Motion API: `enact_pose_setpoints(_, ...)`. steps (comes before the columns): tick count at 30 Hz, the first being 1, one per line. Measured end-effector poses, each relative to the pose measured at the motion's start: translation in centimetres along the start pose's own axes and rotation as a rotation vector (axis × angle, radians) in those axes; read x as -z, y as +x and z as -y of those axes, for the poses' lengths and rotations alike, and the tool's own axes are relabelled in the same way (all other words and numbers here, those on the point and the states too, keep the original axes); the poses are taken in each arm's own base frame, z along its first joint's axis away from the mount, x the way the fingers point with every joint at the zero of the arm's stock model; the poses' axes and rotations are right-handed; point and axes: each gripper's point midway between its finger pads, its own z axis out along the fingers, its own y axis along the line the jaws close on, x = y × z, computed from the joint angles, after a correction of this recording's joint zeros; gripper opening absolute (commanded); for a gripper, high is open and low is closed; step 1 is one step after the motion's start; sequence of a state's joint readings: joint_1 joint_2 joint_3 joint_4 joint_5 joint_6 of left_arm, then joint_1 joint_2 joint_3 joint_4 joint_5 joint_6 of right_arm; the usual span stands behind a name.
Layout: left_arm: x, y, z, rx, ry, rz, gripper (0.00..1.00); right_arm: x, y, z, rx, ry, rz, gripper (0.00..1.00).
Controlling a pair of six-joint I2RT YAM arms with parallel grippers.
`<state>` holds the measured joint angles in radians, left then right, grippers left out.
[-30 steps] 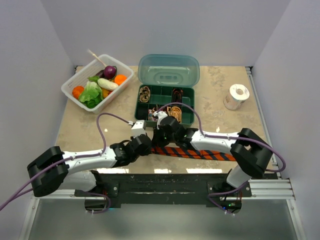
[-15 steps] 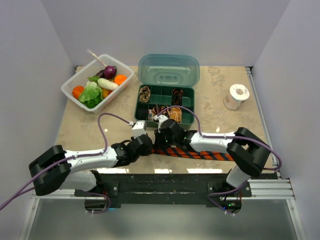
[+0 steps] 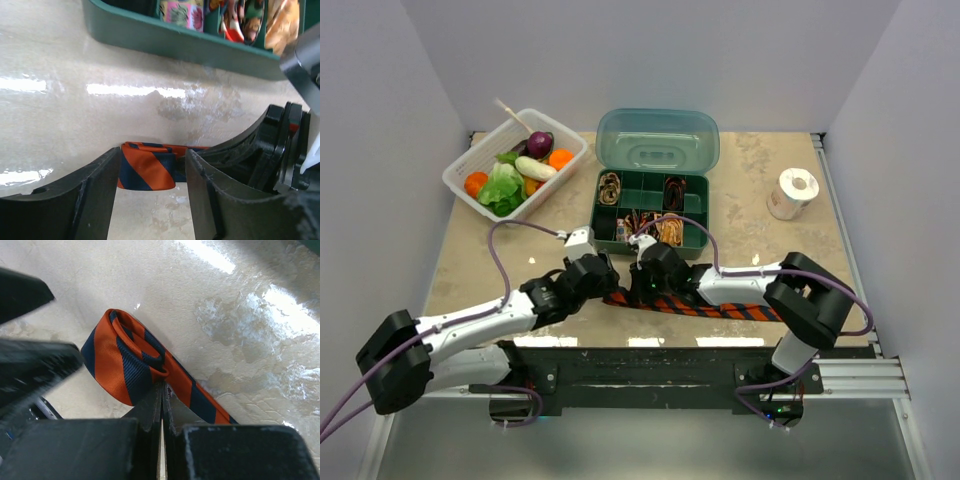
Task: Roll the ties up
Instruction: Roll the tie at the center of the board.
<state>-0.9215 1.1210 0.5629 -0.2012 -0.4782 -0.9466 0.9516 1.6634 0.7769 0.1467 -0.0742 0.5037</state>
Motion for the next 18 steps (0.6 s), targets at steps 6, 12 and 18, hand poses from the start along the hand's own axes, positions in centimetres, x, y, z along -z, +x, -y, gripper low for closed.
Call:
enact_pose_setpoints(6, -0.4, 1.1, -2.7, 0.045, 0.005, -0.004, 0.62, -0.3, 0.0, 0.0, -0.001, -0.003, 0.004, 0.00)
enact_pose_setpoints(12, -1.2, 4.6, -4.8, 0.069, 0.042, -0.058, 0.63, -0.9, -0.1, -0.2, -0.009, -0.019, 0.010, 0.00)
enact_pose_setpoints(18, -1.3, 4.9, -3.6, 0.134, 0.153, -0.035, 0.61, -1.1, -0.1, -0.3, -0.012, -0.030, 0.012, 0.00)
